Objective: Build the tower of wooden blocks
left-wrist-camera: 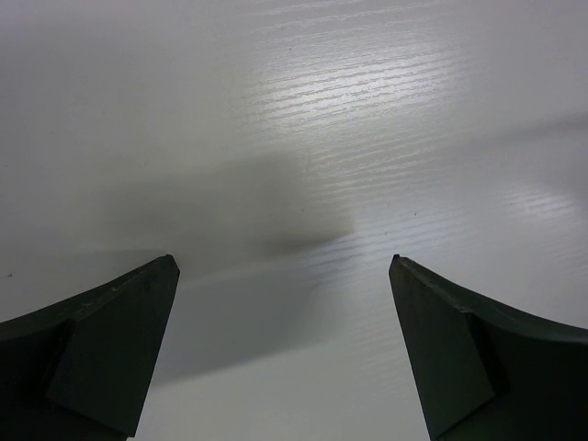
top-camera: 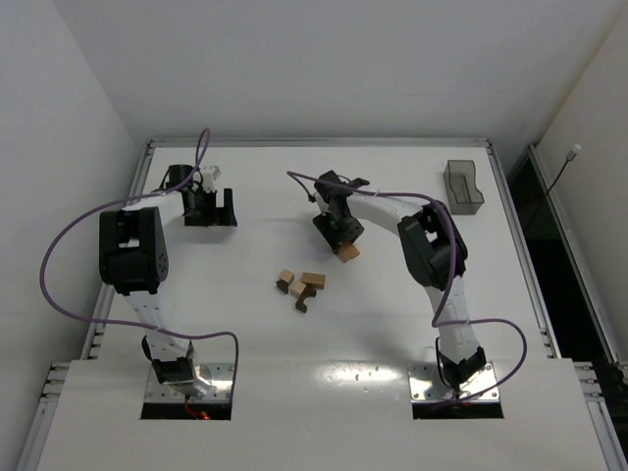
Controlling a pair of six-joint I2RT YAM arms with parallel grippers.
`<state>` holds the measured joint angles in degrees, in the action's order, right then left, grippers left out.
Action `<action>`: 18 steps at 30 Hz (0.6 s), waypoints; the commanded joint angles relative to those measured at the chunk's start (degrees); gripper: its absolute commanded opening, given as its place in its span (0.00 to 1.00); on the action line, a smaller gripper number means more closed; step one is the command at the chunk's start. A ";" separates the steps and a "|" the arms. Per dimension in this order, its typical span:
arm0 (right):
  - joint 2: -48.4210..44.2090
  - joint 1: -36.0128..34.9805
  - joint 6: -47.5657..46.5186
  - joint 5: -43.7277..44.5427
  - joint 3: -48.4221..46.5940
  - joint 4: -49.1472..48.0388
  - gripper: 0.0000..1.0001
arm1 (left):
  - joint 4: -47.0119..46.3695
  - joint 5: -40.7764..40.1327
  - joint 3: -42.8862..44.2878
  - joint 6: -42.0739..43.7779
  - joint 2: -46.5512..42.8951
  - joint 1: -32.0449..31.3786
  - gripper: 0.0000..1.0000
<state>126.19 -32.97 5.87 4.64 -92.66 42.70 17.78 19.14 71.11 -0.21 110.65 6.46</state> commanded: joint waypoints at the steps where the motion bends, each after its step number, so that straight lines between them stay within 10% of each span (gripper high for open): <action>1: 4.05 -1.13 8.61 4.67 -7.68 2.02 0.00 | 0.15 0.02 1.13 0.56 0.71 0.84 1.00; 18: 4.33 -2.36 32.18 -5.26 -8.76 2.84 0.00 | -0.38 -1.03 0.08 0.56 0.18 0.84 1.00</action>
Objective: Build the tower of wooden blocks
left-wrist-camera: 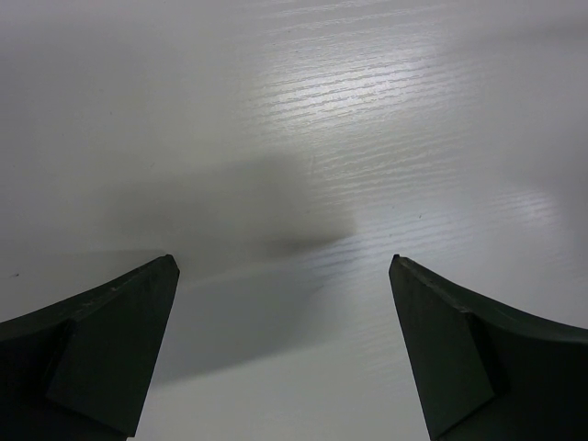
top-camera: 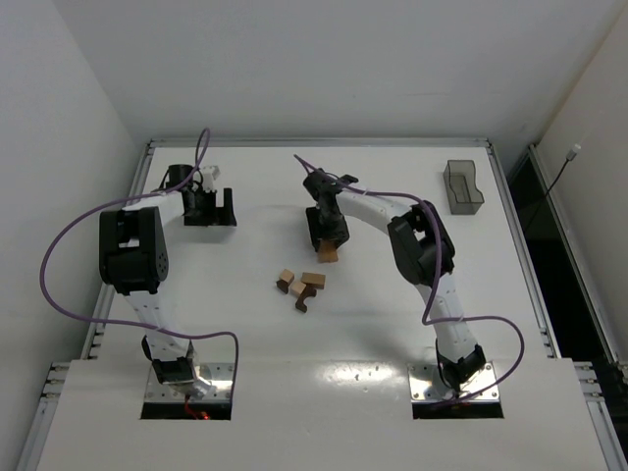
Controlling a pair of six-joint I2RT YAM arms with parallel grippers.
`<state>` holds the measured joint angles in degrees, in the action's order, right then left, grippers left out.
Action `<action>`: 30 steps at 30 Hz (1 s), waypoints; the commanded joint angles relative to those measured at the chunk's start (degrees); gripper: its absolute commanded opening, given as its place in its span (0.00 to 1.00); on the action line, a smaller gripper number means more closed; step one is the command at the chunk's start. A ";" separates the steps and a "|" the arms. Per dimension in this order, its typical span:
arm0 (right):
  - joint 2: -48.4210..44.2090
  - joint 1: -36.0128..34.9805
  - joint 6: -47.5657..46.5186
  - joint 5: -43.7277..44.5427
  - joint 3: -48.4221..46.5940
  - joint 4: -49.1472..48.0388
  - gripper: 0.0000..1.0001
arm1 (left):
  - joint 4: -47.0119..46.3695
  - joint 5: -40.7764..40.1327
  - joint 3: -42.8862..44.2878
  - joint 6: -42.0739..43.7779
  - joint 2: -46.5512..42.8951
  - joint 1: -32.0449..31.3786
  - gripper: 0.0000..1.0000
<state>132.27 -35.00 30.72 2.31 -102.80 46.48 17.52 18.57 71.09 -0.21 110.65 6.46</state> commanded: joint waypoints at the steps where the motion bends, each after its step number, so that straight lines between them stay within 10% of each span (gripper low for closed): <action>1: -1.75 -0.33 8.29 -2.05 0.86 -0.95 0.00 | -0.12 -0.46 0.10 0.04 0.18 0.84 1.00; 19: 2.47 0.20 10.59 4.02 -3.37 -1.48 0.01 | 0.41 -0.55 0.63 0.03 0.71 0.84 1.00; 23: 2.47 0.20 10.59 4.64 -3.37 -0.95 0.38 | 0.41 -0.55 0.63 0.03 1.23 0.84 1.00; 30: 2.47 0.20 9.01 4.02 -3.36 -2.01 0.68 | 0.41 -0.55 1.16 0.03 1.23 0.84 1.00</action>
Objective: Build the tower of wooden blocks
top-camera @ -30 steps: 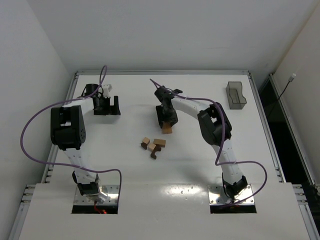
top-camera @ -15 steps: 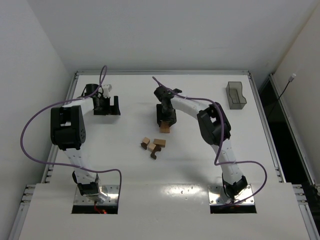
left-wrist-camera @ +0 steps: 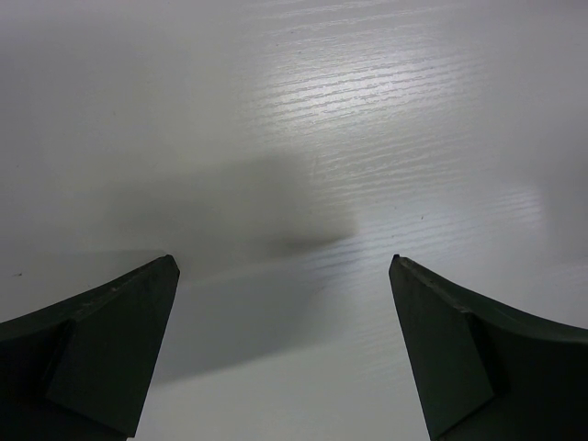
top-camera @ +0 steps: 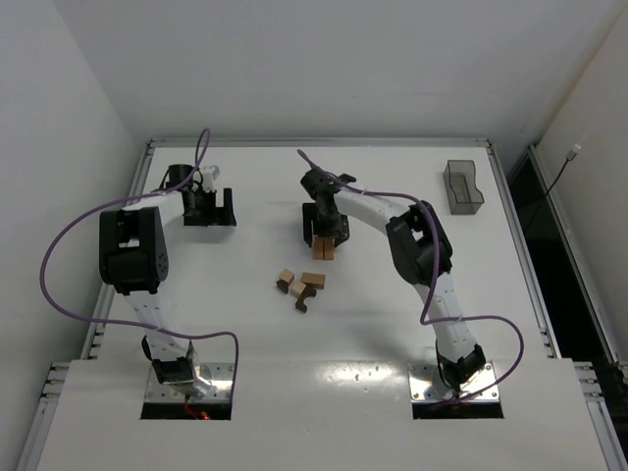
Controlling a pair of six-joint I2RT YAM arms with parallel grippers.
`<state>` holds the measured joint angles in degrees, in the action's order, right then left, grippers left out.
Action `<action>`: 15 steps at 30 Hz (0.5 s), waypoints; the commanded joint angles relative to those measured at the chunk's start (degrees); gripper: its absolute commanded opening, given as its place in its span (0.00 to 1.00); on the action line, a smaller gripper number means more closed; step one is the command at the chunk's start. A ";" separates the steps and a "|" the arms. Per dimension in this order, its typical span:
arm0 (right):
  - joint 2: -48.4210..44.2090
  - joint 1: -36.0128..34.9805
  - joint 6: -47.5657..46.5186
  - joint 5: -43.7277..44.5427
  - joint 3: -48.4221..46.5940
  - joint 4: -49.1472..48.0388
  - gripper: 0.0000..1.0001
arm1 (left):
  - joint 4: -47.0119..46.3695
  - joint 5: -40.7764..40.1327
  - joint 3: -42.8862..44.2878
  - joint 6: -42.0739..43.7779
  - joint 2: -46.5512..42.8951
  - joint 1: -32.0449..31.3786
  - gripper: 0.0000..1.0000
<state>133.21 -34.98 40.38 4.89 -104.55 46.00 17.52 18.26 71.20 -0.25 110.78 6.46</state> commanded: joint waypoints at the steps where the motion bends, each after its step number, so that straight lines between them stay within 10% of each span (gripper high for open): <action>1: 1.53 0.18 -0.65 1.44 -1.62 -1.53 0.74 | 0.41 -0.24 1.05 0.08 1.10 0.84 1.00; 6: -0.13 -0.35 -2.05 0.31 -2.15 -2.05 0.93 | 0.41 -0.24 1.05 0.08 1.10 0.84 1.00; 15: -18.13 -5.09 -13.38 6.09 10.40 -14.87 0.89 | -0.12 0.28 -0.70 0.60 -0.13 0.84 1.00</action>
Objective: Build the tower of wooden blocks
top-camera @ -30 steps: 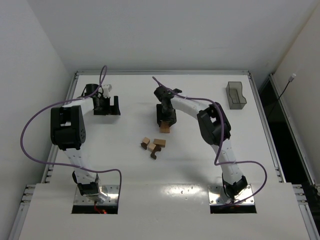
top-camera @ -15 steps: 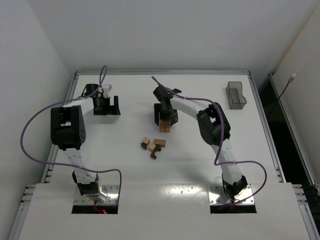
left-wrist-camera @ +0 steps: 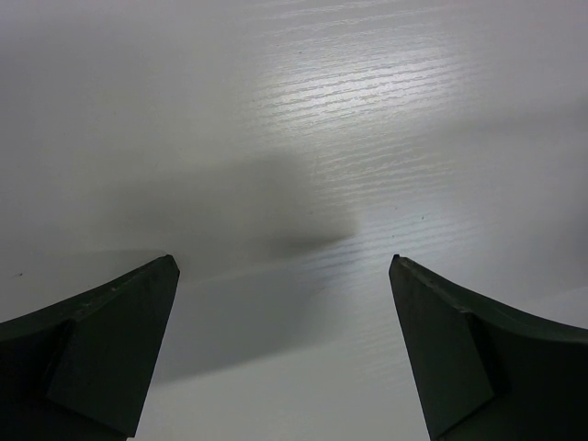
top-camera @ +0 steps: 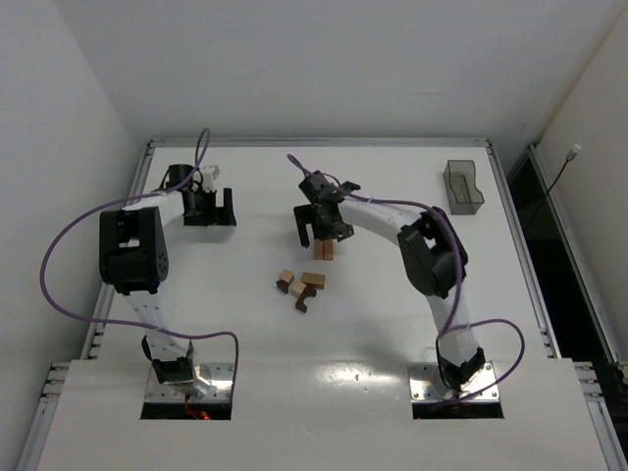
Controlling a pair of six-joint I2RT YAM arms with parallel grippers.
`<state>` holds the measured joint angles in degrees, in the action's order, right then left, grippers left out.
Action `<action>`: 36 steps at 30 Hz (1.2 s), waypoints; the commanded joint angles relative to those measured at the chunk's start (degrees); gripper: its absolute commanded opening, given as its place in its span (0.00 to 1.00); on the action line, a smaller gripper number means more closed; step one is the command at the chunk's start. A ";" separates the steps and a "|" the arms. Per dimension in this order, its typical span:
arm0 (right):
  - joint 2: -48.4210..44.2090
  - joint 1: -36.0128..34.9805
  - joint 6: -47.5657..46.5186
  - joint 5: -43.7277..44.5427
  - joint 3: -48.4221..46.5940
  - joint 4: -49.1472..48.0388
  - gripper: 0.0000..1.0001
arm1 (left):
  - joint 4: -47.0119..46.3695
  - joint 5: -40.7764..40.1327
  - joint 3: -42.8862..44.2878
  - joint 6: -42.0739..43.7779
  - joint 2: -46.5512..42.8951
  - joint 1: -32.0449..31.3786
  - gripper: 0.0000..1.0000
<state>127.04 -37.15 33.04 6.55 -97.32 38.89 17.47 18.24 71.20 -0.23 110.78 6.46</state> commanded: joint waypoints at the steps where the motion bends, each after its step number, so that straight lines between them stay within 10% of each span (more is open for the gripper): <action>1: -14.69 -4.59 -9.62 7.57 7.36 -11.70 0.88 | -0.07 0.31 -0.71 0.58 -0.65 0.84 1.00; 9: -37.65 -10.40 -34.68 20.00 26.46 -28.60 0.68 | 0.10 4.34 -4.04 4.69 -5.48 -0.30 1.00; 13: -42.92 -4.35 -45.42 10.98 33.69 -25.11 0.87 | 2.73 4.87 -6.86 10.59 -13.19 -6.88 1.00; 22: -45.04 16.47 -46.04 3.93 36.85 -13.06 0.89 | 5.82 -0.39 -13.98 12.11 -22.53 -26.47 1.00; 36: -43.11 29.58 -39.02 -4.26 36.76 -8.40 0.86 | 5.29 -6.46 -15.65 5.77 -23.06 -34.23 0.78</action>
<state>83.50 -8.75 -8.67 5.65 -59.79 29.98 23.40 13.26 56.36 6.81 89.52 -26.65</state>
